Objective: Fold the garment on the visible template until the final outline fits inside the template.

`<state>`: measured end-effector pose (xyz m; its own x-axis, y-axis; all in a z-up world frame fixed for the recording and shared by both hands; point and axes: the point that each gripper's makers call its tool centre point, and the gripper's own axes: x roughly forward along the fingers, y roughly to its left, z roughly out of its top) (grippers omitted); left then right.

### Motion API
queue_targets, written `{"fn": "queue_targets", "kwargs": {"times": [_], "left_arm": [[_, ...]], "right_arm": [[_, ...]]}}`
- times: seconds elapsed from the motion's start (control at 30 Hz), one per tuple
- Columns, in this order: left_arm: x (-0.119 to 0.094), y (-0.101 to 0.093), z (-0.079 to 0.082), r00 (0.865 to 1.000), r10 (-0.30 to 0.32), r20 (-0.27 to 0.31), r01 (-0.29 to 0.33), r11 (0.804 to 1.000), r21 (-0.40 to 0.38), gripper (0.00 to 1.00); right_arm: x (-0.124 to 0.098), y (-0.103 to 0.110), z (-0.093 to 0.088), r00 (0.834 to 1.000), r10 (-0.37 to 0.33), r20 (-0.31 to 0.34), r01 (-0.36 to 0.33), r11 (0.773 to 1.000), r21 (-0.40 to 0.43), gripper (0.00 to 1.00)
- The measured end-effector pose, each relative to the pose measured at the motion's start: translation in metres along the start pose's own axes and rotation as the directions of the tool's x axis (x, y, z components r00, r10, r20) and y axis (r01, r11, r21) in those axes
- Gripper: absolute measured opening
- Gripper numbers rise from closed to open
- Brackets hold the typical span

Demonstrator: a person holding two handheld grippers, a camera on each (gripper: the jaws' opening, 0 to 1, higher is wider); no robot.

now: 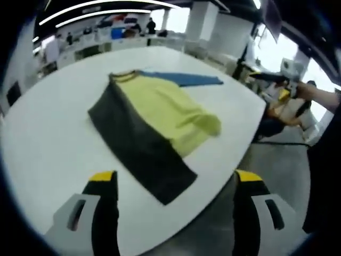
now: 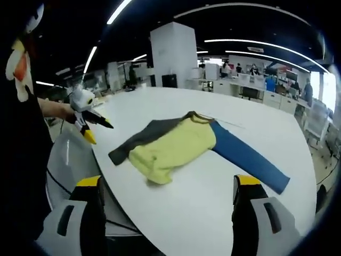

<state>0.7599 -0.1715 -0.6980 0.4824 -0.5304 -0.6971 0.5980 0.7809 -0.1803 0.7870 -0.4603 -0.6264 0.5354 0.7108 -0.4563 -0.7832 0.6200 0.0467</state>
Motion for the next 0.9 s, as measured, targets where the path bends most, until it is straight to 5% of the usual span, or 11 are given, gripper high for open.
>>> {"fn": "queue_targets", "kwargs": {"times": [0.47,0.63,0.9], "left_arm": [[0.046,-0.011,-0.018,0.998,-0.011,-0.064,0.016,0.996,0.088,0.52],[0.057,-0.017,-0.027,0.994,0.002,-0.113,0.021,0.98,0.2,0.45],[0.07,-0.03,-0.032,0.991,0.011,-0.131,0.025,0.963,0.268,0.3]], "right_arm": [[0.0,-0.005,-0.006,1.0,0.012,-0.02,-0.012,1.0,-0.008,1.0],[0.002,-0.008,-0.007,1.0,0.02,-0.022,-0.02,1.0,-0.006,1.0],[0.0,-0.013,-0.011,0.999,0.023,-0.03,-0.023,1.0,-0.001,1.0]]}}
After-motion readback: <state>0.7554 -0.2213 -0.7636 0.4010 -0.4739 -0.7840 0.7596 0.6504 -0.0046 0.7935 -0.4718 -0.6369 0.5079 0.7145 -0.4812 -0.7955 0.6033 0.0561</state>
